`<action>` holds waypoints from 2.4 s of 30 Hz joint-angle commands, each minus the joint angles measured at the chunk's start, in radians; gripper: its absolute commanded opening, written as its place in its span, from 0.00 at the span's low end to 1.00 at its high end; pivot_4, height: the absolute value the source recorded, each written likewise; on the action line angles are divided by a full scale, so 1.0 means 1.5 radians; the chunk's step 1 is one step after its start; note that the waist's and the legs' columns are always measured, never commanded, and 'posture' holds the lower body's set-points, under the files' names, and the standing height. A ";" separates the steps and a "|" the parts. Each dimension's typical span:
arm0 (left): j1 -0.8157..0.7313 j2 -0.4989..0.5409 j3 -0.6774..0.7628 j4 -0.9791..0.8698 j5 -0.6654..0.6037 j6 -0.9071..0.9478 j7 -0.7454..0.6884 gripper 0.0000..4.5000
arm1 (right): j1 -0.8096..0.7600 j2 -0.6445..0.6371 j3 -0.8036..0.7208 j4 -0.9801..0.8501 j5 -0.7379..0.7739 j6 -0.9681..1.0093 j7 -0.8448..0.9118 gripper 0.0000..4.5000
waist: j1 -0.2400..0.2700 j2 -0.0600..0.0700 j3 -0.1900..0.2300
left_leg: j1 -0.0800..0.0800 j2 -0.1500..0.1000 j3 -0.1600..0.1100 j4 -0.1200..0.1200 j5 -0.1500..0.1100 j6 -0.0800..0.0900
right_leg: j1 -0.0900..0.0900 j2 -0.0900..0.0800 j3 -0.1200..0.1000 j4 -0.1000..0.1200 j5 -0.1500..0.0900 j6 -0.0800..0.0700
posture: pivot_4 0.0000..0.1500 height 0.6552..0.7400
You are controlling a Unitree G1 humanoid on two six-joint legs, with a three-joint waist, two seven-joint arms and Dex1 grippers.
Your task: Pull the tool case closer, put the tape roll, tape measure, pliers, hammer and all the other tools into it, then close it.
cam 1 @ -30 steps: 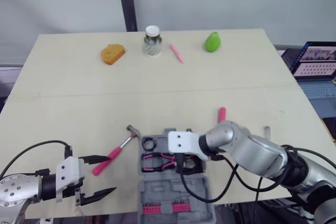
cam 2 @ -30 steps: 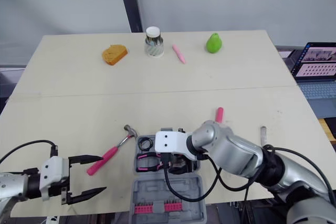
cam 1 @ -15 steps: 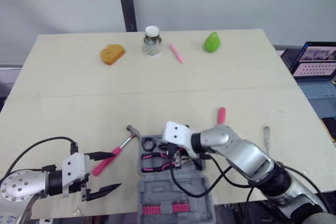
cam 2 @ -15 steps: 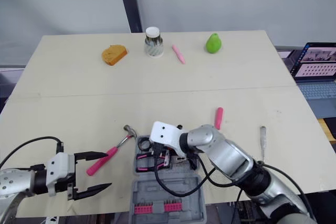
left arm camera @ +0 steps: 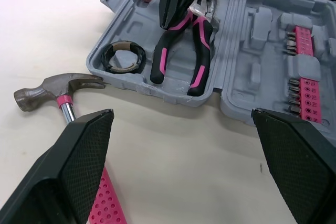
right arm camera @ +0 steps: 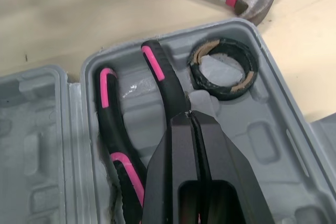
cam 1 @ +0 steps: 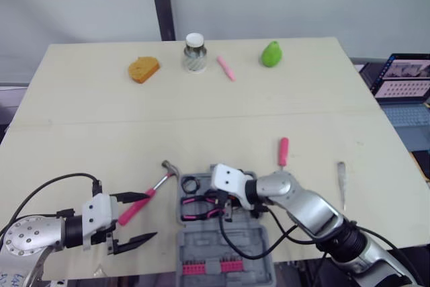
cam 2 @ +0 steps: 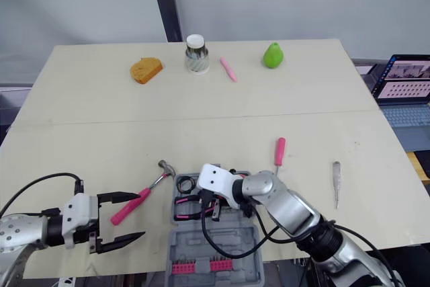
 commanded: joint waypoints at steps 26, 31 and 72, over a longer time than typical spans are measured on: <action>-0.021 -0.007 -0.017 0.009 0.010 -0.024 0.021 1.00 | 0.006 -0.025 0.064 0.035 -0.109 -0.053 0.034 0.01 | 0.000 0.000 -0.001 | 0.001 0.000 0.000 0.000 0.000 0.000 | 0.000 0.000 0.000 0.000 0.000 0.000 | 1.00 1.00; -0.026 -0.008 -0.022 0.012 0.012 -0.024 0.022 1.00 | 0.006 -0.036 0.091 0.045 -0.140 -0.048 0.046 0.01 | 0.000 0.000 -0.002 | 0.001 0.000 0.000 0.000 0.000 0.000 | 0.001 0.000 0.000 0.000 0.000 0.000 | 1.00 1.00; -0.190 0.068 0.078 0.342 0.006 0.071 0.058 1.00 | 0.467 -0.276 -0.801 0.180 0.233 -0.102 0.224 0.39 | 0.017 0.004 -0.016 | 0.002 0.000 0.002 -0.001 -0.001 0.001 | 0.002 0.000 0.000 -0.003 0.000 0.000 | 1.00 1.00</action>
